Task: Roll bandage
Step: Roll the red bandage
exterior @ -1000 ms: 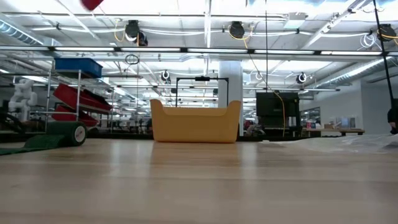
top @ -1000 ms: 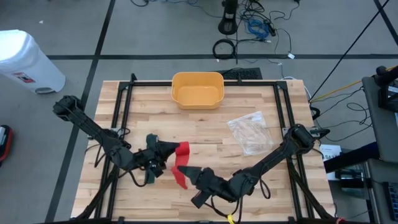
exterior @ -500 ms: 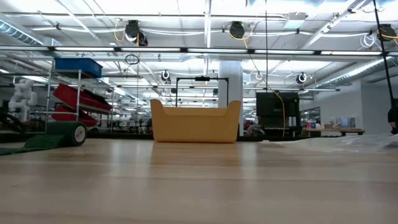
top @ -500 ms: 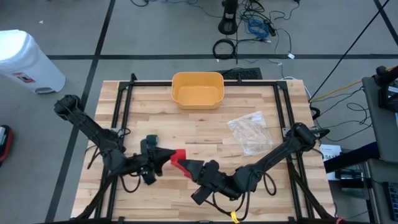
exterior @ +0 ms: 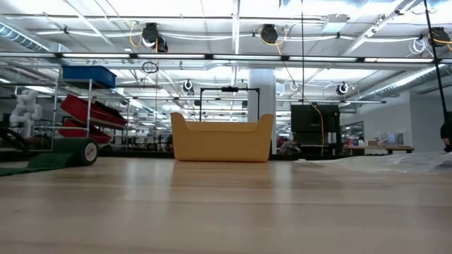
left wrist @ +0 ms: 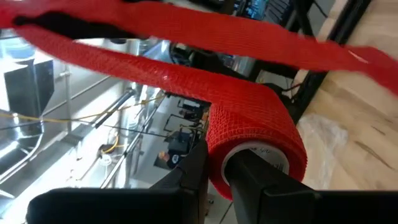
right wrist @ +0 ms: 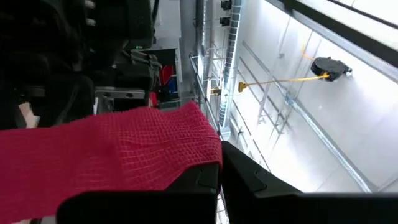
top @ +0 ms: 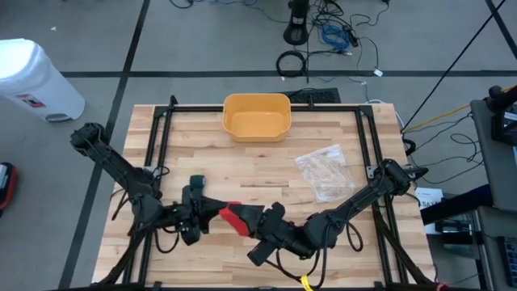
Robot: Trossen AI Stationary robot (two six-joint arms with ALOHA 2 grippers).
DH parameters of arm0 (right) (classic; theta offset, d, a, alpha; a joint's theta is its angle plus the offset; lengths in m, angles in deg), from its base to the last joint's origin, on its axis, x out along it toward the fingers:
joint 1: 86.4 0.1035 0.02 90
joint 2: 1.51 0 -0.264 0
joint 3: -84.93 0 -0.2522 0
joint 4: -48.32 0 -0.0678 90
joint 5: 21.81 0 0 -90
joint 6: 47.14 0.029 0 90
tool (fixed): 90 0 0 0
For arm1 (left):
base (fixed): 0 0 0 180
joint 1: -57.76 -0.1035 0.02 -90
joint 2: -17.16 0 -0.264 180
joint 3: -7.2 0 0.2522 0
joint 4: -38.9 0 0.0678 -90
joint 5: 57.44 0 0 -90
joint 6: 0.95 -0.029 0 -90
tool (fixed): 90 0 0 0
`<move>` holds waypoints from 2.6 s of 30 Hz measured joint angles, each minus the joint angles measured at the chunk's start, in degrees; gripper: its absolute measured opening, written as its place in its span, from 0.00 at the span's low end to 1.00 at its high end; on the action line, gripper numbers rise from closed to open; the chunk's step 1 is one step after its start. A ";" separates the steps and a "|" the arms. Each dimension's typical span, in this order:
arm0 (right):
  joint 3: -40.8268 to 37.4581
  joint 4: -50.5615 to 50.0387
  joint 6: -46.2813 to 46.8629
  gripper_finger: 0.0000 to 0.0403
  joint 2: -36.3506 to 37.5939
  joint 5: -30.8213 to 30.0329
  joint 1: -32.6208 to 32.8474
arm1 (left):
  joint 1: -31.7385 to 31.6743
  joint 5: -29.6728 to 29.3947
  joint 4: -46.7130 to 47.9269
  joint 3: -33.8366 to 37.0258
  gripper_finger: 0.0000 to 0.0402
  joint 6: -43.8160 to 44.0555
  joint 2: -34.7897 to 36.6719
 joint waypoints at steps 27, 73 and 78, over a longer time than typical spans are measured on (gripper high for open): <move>-0.02 -2.11 6.97 0.00 3.32 0.13 -4.59 | -0.03 6.84 6.62 -0.07 0.14 3.02 0.02; 0.00 -43.91 71.62 0.00 12.61 23.00 -23.04 | -0.09 13.32 10.07 0.09 0.14 5.91 -0.09; 0.14 -47.11 76.47 0.00 12.74 24.63 -24.04 | -0.25 15.88 10.03 0.17 0.14 5.86 -0.20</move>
